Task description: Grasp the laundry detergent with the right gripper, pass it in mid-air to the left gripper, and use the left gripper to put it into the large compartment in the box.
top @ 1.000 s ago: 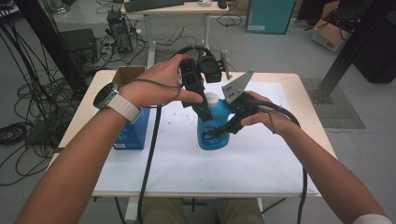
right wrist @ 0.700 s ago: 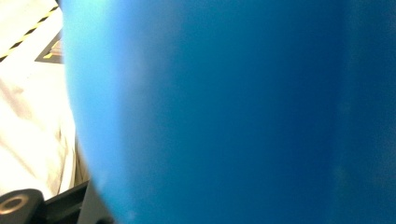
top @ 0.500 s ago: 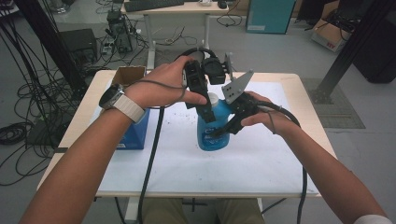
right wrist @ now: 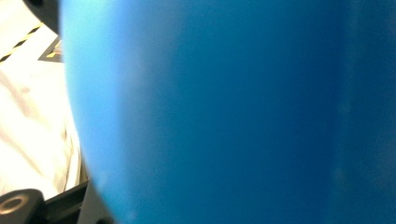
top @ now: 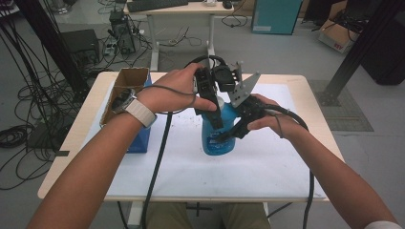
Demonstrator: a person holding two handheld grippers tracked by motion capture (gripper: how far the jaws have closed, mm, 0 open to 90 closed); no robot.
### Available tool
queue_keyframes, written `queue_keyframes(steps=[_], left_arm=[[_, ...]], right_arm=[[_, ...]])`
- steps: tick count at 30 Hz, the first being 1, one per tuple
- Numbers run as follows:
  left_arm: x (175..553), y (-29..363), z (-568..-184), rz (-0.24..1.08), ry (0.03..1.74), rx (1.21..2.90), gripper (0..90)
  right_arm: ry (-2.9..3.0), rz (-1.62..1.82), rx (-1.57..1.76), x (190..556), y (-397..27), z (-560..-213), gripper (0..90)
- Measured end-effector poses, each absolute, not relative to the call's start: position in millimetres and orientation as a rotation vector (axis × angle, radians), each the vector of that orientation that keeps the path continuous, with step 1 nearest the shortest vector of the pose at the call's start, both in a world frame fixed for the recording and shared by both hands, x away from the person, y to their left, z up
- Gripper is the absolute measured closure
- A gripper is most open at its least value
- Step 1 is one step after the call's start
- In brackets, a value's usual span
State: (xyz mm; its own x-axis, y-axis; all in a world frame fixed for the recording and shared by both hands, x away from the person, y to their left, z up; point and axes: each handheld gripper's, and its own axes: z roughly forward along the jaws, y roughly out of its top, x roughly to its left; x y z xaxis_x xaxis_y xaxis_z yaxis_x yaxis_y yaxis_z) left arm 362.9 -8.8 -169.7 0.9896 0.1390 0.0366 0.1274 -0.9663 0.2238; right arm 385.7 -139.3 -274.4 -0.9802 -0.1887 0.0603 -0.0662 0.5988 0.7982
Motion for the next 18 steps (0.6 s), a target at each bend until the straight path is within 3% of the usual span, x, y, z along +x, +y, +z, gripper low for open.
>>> queue_keyframes(steps=[18], left_arm=[[361.7, -13.9, -172.3, 0.068, 0.182, 2.925, 25.7]], right_arm=[[-2.685, -1.322, 0.245, 385.3, -139.4, -275.1, 43.8]])
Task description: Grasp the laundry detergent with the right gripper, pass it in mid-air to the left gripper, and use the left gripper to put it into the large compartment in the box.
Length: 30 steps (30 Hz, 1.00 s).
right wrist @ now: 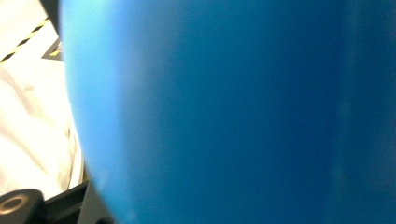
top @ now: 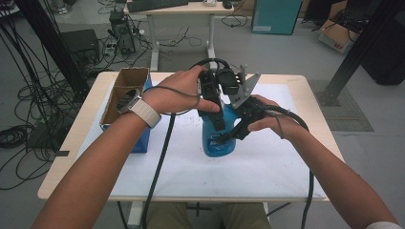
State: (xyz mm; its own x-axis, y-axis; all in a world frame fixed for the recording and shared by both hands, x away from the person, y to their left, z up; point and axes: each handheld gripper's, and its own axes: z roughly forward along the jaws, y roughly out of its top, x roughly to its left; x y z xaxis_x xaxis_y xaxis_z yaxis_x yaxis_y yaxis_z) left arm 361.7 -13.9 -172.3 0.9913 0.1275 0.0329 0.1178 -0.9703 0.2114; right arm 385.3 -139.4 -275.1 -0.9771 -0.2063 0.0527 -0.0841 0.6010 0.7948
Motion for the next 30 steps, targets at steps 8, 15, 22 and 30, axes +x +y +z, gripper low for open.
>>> queue_keyframes(steps=[8, 15, 22, 30], left_arm=[[360.5, -14.1, -171.6, 0.040, 0.156, 2.928, 36.2], [359.6, -14.2, -171.8, 0.034, 0.166, 2.948, 37.0], [358.3, -14.8, -172.3, 0.056, 0.167, 2.949, 37.3], [358.3, -14.4, -172.5, 0.050, 0.170, 2.946, 37.5]], right_arm=[[-2.677, -1.319, 0.212, 384.1, -138.8, -275.8, 43.8], [-2.709, -1.318, 0.296, 388.8, -138.2, -276.2, 43.8], [-2.712, -1.314, 0.290, 388.3, -138.1, -277.0, 43.8], [-2.711, -1.314, 0.293, 388.2, -138.1, -276.8, 43.9]])
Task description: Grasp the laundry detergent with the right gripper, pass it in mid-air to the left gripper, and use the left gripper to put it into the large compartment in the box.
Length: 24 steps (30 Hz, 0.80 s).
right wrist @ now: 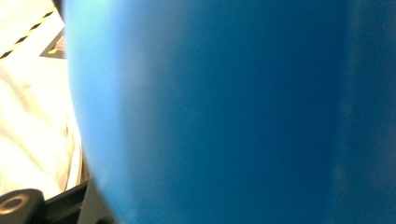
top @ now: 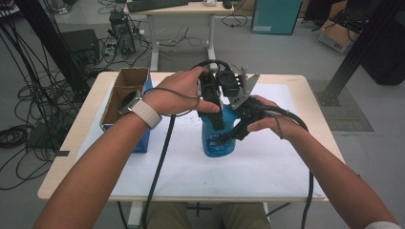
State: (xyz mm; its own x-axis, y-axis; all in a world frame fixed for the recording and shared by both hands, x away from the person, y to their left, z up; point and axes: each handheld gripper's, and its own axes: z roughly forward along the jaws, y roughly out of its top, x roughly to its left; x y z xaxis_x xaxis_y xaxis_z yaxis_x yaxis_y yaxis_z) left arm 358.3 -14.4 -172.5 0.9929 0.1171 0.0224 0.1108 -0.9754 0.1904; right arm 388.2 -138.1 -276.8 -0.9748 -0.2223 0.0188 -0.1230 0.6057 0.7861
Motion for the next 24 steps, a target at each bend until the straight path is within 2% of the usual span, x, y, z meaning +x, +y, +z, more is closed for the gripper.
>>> queue_keyframes(steps=[24], left_arm=[[357.0, -13.4, -174.7, 0.042, 0.180, 2.947, 37.6]], right_arm=[[-2.707, -1.304, 0.296, 386.6, -137.7, -279.1, 43.8]])
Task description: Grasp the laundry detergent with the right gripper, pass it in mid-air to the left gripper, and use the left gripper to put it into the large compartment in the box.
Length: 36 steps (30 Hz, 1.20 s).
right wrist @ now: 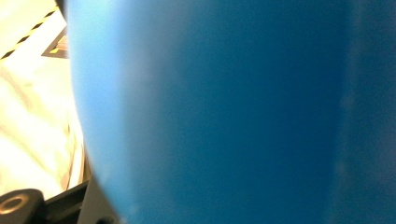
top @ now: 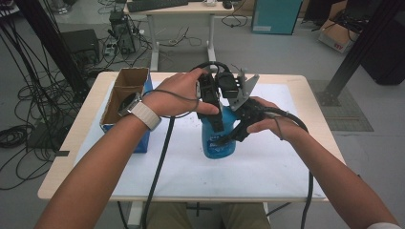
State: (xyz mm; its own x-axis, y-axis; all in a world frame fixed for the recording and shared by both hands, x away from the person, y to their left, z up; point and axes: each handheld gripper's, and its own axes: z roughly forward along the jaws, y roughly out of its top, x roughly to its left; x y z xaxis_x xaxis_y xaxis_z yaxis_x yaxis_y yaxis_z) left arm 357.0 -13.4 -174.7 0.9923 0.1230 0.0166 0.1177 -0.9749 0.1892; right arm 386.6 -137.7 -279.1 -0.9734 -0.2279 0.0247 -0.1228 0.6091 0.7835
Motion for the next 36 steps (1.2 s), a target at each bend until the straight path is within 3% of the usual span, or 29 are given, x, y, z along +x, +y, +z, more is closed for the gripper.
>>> queue_keyframes(steps=[36], left_arm=[[358.4, -12.6, -174.2, 0.038, 0.181, 2.935, 37.6]], right_arm=[[-2.701, -1.308, 0.310, 388.6, -138.5, -278.4, 43.8]])
